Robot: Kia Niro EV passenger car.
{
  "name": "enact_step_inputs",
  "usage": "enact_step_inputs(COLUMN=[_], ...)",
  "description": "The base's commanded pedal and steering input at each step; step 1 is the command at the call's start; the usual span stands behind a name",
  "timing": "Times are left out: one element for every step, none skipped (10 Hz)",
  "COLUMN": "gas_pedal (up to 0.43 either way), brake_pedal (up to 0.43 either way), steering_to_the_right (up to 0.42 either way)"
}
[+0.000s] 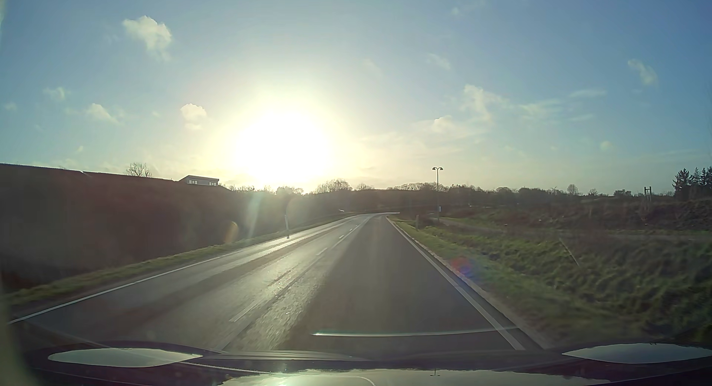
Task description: Follow the waypoints while adhering to traffic rules and regulations
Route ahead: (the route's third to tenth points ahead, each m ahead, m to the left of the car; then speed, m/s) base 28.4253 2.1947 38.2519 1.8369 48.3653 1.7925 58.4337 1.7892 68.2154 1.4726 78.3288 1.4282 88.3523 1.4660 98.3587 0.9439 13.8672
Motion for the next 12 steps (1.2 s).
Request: enact_step_inputs(gas_pedal=[0.157, 0.157, 0.157, 0.157, 0.157, 0.157, 0.157, 0.157, 0.157, 0.157, 0.157, 0.157], brake_pedal=[0.0, 0.0, 0.0, 0.0, 0.0, 0.0, 0.0, 0.0, 0.0, 0.0, 0.0, 0.0], steering_to_the_right=[0.002, 0.002, 0.002, 0.002, 0.002, 0.002, 0.002, 0.002, 0.001, 0.001, 0.0, 0.0])
